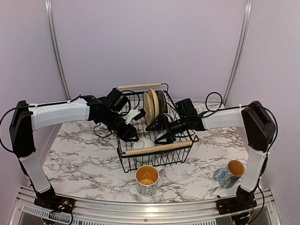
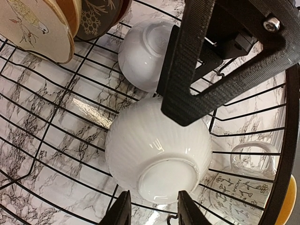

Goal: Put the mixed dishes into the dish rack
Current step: Turn the bowl upside down in the dish rack.

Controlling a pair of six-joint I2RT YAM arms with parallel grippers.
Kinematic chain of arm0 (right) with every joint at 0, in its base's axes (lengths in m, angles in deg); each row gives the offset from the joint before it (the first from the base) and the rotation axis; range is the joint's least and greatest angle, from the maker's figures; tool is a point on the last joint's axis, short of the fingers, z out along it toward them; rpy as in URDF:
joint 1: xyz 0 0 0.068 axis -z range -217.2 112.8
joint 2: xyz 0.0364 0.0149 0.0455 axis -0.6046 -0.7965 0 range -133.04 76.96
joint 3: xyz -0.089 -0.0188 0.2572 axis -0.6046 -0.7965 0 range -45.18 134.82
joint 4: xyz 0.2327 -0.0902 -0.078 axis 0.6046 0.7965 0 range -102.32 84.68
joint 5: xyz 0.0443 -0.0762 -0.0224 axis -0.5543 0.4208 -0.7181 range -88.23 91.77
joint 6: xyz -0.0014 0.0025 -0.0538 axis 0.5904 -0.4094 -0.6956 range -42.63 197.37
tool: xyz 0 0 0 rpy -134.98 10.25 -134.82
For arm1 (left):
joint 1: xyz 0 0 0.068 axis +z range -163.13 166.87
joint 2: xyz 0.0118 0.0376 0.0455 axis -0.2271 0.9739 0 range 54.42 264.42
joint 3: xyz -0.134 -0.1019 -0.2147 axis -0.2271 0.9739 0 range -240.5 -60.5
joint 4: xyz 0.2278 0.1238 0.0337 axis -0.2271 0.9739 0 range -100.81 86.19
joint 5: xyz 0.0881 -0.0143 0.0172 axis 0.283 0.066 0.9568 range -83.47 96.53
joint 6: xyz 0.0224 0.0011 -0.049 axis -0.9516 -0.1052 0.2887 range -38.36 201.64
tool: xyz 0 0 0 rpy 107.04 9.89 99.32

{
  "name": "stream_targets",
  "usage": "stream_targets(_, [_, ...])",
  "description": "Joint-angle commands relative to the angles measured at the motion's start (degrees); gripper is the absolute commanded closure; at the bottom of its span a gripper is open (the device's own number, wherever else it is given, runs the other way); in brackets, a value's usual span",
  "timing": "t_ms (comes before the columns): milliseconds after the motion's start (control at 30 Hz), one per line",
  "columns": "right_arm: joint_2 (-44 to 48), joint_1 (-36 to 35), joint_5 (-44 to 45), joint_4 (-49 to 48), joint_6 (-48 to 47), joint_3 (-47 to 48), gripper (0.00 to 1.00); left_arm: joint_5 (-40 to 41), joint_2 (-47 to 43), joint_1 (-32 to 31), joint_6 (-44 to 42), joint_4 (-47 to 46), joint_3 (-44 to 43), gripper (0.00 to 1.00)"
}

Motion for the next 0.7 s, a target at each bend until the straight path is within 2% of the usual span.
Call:
stream_targets(0, [3.02,0.51,4.10,4.08,-1.12,2.44,0.02,0.12,-1.56,-0.29,-0.08,0.91,-1.61,0.64])
stream_targets(133, [3.95,-0.05,6.58,7.32,-4.96,4.89,0.02,1.30,-2.47,-0.28,0.37,0.82,-1.68,0.63])
stream_targets(333, [5.84,-0.06,12.97,14.73,-16.60,10.75,0.02,2.98,-4.12,-0.29,1.76,0.44,-1.82,0.59])
stream_targets(533, [10.26,-0.22,10.18,14.01,-29.81,12.25,0.02,6.30,-8.58,-0.33,3.24,-2.56,-1.52,0.54])
stream_targets(667, [14.04,-0.37,9.01,14.53,-40.33,12.63,0.02,10.78,-12.64,-0.29,7.21,-5.53,-1.64,0.49])
